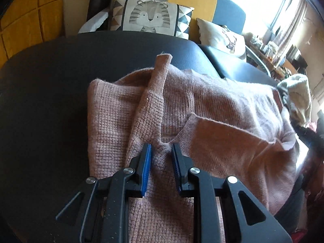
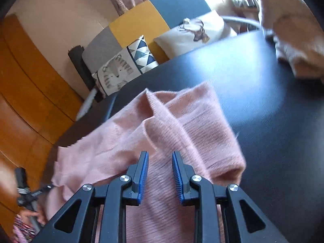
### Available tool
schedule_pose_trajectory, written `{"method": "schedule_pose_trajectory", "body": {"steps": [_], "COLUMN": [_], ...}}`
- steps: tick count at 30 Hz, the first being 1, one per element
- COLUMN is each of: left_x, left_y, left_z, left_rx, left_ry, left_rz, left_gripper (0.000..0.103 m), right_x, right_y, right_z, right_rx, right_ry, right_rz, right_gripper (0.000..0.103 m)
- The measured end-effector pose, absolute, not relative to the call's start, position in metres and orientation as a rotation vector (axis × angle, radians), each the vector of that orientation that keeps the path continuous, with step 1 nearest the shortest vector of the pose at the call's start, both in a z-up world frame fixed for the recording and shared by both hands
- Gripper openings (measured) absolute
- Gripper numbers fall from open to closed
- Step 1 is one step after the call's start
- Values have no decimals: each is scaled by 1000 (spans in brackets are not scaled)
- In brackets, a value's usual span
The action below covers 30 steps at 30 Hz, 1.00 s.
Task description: Fold clothes
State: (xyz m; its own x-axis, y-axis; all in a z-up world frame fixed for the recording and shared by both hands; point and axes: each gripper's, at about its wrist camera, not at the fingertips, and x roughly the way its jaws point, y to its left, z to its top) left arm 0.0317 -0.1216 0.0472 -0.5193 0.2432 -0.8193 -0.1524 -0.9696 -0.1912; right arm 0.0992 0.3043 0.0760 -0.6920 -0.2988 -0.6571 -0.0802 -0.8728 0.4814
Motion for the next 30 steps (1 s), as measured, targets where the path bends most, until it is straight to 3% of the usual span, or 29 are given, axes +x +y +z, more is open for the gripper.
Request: {"method": "schedule_pose_trajectory", "body": {"steps": [4, 6, 9, 17, 22, 27, 30], "left_x": [34, 33, 33, 34, 39, 49, 51], "left_y": [-107, -106, -110, -140, -143, -148, -152], "left_z": [48, 49, 56, 78, 81, 84, 86], "left_rx": [-1376, -1375, -1346, -1242, -1201, -1149, -1120], "left_ry": [-27, -39, -96, -387, -398, -434, -462], "left_rz": [2588, 2586, 2605, 2621, 2649, 2664, 2672], "left_gripper": [22, 12, 5, 5, 5, 5, 5], "right_x": [98, 99, 97, 93, 93, 102, 97], "right_y": [308, 305, 294, 253, 178, 116, 103], "right_z": [78, 82, 90, 105, 131, 125, 112], "right_rx": [1120, 1101, 1083, 1097, 1064, 1062, 1075], "right_ry": [-809, -792, -713, -672, -334, 251, 384], "right_rz": [-2643, -2644, -2636, -2404, -2284, -2290, -2240], "right_gripper": [25, 25, 24, 24, 24, 25, 25]}}
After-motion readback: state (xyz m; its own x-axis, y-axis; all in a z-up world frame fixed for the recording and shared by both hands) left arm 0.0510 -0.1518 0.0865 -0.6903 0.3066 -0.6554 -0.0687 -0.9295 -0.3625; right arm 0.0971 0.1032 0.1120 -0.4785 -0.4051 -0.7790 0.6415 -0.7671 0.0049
